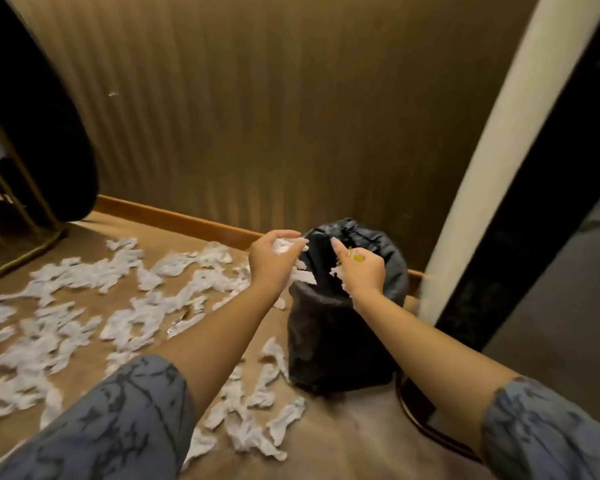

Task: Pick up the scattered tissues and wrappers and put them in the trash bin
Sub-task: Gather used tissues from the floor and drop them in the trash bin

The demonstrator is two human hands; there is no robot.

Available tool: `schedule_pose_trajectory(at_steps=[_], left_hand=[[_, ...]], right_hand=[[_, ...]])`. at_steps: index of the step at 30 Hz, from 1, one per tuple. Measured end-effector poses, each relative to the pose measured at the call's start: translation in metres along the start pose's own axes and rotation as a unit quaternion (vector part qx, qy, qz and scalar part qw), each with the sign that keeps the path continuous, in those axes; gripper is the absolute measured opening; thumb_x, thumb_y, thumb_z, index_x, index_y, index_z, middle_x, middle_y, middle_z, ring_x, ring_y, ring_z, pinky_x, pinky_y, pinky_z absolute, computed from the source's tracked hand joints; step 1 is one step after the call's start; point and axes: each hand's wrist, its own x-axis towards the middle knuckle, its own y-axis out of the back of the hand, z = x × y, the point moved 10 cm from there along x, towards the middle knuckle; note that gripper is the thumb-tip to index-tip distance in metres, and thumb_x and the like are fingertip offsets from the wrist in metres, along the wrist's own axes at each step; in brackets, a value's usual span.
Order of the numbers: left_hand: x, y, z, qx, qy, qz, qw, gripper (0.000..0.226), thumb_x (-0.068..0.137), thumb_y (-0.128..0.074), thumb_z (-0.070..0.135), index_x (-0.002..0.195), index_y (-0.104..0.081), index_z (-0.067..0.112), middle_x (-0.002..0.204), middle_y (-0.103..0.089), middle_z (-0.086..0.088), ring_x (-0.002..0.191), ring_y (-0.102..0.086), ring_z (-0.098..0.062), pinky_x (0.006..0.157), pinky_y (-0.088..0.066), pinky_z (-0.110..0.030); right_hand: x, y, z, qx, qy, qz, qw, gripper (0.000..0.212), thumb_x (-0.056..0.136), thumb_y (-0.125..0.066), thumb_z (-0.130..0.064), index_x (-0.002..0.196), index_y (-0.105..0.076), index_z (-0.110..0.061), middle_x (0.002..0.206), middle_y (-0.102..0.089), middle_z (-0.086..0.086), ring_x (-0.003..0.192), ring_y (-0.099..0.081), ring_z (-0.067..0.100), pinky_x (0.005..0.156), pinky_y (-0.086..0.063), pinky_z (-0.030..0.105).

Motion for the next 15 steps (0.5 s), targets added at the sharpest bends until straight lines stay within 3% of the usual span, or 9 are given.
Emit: schedule_pose_trajectory(at_steps=[3, 6, 8, 9, 10, 12, 14, 15], left_hand=[[0.017, -0.040, 0.006, -0.037, -0.018, -0.002, 0.999, 0.018, 0.081, -0.075, 0.032, 0.082, -0.071, 0.015, 0.078, -0.069, 0.008, 0.073, -0.060, 0.006, 0.064, -0.043, -0.007], [0.035, -0.076, -0.002, -0.025, -0.022, -0.029, 0.999, 0.024, 0.082, -0.070, 0.042, 0.082, -0.070, 0.018, 0.081, -0.069, 0.008, 0.080, -0.063, -0.003, 0.072, -0.048, -0.021], [0.041, -0.095, -0.019, -0.002, -0.012, -0.070, 0.998, 0.024, 0.082, -0.070, 0.042, 0.089, -0.069, 0.019, 0.091, -0.070, 0.005, 0.090, -0.063, -0.010, 0.079, -0.048, -0.027], [0.043, -0.103, -0.029, 0.009, -0.009, -0.089, 0.996, 0.027, 0.082, -0.071, 0.041, 0.096, -0.069, 0.018, 0.098, -0.070, 0.003, 0.097, -0.062, -0.012, 0.083, -0.047, -0.026], [0.043, -0.106, -0.040, 0.022, -0.008, -0.099, 0.995, 0.030, 0.082, -0.071, 0.039, 0.102, -0.068, 0.017, 0.104, -0.069, 0.001, 0.102, -0.060, -0.013, 0.086, -0.046, -0.026], [0.039, -0.099, -0.058, 0.045, -0.012, -0.092, 0.995, 0.030, 0.086, -0.069, 0.034, 0.109, -0.066, 0.015, 0.109, -0.067, 0.001, 0.106, -0.059, -0.013, 0.087, -0.044, -0.026], [0.032, -0.087, -0.066, 0.041, -0.020, -0.078, 0.996, 0.022, 0.089, -0.064, 0.024, 0.109, -0.066, 0.014, 0.105, -0.065, 0.003, 0.106, -0.058, -0.014, 0.084, -0.043, -0.025], [0.030, -0.075, -0.075, 0.039, -0.019, -0.070, 0.997, 0.019, 0.090, -0.062, 0.020, 0.108, -0.066, 0.015, 0.104, -0.064, 0.004, 0.104, -0.059, -0.014, 0.082, -0.043, -0.024]], right_hand=[[0.018, 0.007, 0.030, 0.077, -0.184, 0.000, 0.980, 0.062, 0.073, -0.070, -0.067, 0.074, -0.053, -0.007, 0.073, -0.058, 0.005, 0.078, -0.057, 0.024, 0.078, -0.051, 0.039], [0.083, -0.007, 0.099, 0.186, -0.234, -0.068, 0.952, 0.133, 0.016, -0.062, -0.097, 0.122, -0.059, -0.017, 0.121, -0.065, 0.003, 0.104, -0.062, 0.033, 0.093, -0.048, 0.055], [0.100, -0.008, 0.113, 0.229, -0.253, -0.073, 0.937, 0.145, 0.007, -0.058, -0.098, 0.130, -0.055, -0.021, 0.127, -0.063, 0.006, 0.106, -0.064, 0.037, 0.091, -0.049, 0.059], [0.071, -0.005, 0.092, 0.238, -0.272, -0.086, 0.929, 0.140, 0.017, -0.060, -0.098, 0.134, -0.053, -0.021, 0.128, -0.062, 0.007, 0.108, -0.064, 0.037, 0.092, -0.050, 0.057], [0.042, -0.003, 0.067, 0.243, -0.280, -0.092, 0.924, 0.125, 0.039, -0.061, -0.095, 0.139, -0.048, -0.020, 0.134, -0.058, 0.007, 0.114, -0.060, 0.037, 0.097, -0.047, 0.057], [0.030, -0.003, 0.058, 0.270, -0.272, -0.071, 0.921, 0.082, 0.085, -0.051, -0.070, 0.147, -0.035, -0.020, 0.144, -0.044, 0.006, 0.133, -0.042, 0.037, 0.107, -0.035, 0.059], [0.030, 0.001, 0.062, 0.268, -0.253, -0.050, 0.928, 0.062, 0.097, -0.049, -0.047, 0.150, -0.027, -0.022, 0.149, -0.033, 0.005, 0.141, -0.028, 0.037, 0.108, -0.031, 0.063], [0.026, -0.006, 0.067, 0.251, -0.248, -0.050, 0.934, 0.059, 0.098, -0.052, -0.039, 0.149, -0.028, -0.022, 0.148, -0.036, 0.006, 0.139, -0.031, 0.035, 0.106, -0.034, 0.062]])
